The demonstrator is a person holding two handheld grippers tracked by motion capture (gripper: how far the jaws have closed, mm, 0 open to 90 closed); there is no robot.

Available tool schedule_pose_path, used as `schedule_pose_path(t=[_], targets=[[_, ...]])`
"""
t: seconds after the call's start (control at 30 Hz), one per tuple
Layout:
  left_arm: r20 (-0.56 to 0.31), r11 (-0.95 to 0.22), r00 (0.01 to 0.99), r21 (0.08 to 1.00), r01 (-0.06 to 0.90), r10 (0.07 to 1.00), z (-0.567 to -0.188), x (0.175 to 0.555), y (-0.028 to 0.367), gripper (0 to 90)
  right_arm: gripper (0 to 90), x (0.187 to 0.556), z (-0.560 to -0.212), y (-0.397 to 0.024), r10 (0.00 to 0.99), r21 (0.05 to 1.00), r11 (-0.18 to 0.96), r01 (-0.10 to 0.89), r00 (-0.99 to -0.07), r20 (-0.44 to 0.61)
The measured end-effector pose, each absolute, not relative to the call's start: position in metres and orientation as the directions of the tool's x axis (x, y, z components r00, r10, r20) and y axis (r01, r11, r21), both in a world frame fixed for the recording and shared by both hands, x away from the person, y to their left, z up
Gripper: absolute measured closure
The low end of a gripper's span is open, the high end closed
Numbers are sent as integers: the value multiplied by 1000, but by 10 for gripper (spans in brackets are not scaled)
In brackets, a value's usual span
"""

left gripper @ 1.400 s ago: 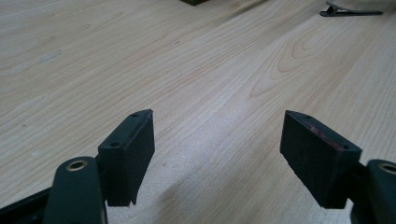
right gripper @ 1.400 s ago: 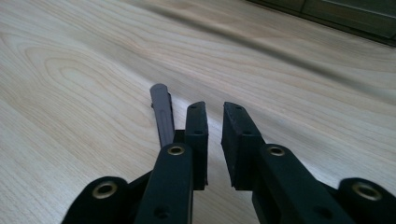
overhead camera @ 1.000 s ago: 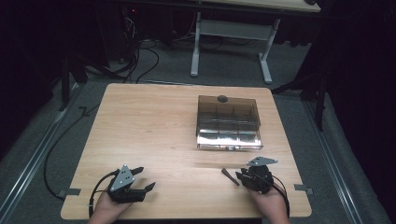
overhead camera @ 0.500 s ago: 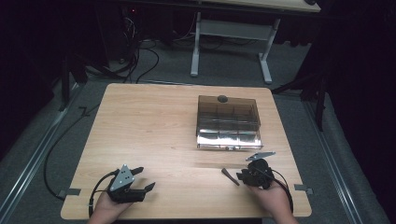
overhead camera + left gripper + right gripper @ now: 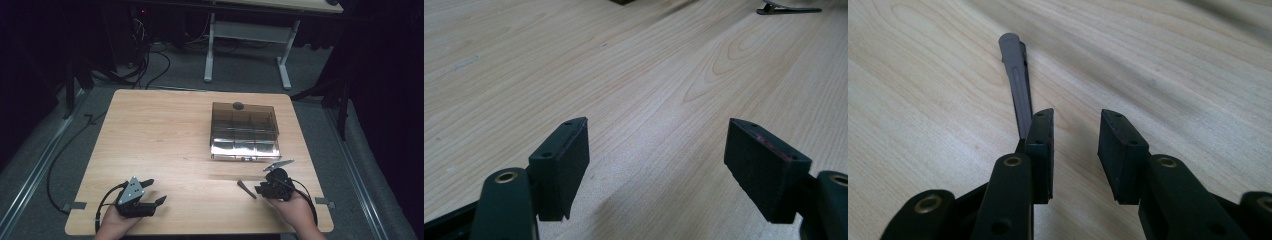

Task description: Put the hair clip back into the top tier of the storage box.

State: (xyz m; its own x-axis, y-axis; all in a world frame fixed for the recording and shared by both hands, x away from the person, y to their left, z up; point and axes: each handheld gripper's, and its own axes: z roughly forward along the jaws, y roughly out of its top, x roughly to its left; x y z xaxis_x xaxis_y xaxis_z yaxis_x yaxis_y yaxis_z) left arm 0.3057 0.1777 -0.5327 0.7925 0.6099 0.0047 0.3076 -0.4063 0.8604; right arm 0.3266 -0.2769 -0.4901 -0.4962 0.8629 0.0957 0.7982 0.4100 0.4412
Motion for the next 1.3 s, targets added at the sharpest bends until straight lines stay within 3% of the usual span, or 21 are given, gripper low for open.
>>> schedule_pose_path(t=[0.6, 1.3], targets=[[7, -404, 793, 863, 302, 609, -533, 305, 178, 266, 668, 334, -480, -265, 834, 318, 514, 797, -551, 34], [20, -420, 802, 860, 291, 597, -533, 304, 177, 266, 654, 344, -478, -243, 781, 188, 607, 772, -623, 38]])
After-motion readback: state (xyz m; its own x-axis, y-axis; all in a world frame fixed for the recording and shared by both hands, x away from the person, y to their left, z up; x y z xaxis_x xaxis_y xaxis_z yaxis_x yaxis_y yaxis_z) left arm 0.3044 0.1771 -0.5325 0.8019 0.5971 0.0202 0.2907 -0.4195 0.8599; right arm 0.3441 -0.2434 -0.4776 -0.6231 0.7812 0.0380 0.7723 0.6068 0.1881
